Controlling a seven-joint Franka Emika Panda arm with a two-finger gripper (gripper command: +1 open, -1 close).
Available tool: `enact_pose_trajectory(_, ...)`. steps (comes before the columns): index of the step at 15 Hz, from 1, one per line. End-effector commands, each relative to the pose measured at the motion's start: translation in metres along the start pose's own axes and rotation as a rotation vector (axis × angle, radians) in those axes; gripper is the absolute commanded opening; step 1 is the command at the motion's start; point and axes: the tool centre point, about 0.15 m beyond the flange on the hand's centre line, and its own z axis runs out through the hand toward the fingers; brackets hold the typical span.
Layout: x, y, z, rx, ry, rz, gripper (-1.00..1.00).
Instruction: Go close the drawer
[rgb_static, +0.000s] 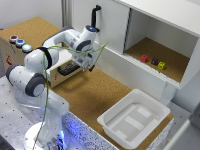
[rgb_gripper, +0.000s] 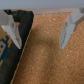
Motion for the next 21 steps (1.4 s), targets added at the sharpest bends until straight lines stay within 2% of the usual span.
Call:
enact_pose_trajectory(1, 0.019, 0.020, 0.034, -0.013, -0.007, 0.007, -1.00)
enact_pose_trajectory(4, 0.024, 0.010, 0.039, -0.019, 0.002, 0.009, -1.00)
enact_pose_trajectory(7, 0.031, -0.012, 0.043, -0.058, 0.011, 0.024, -1.00)
enact_pose_trajectory(10, 0.038, -0.031, 0.054, -0.048, 0.004, 0.020, -1.00)
enact_pose_trajectory(15, 0.053, -0.073, 0.074, -0.136, -0.048, 0.043, -1.00)
enact_pose_trajectory(21, 0.054, -0.129, 0.078, -0.078, 0.021, 0.082, -1.00)
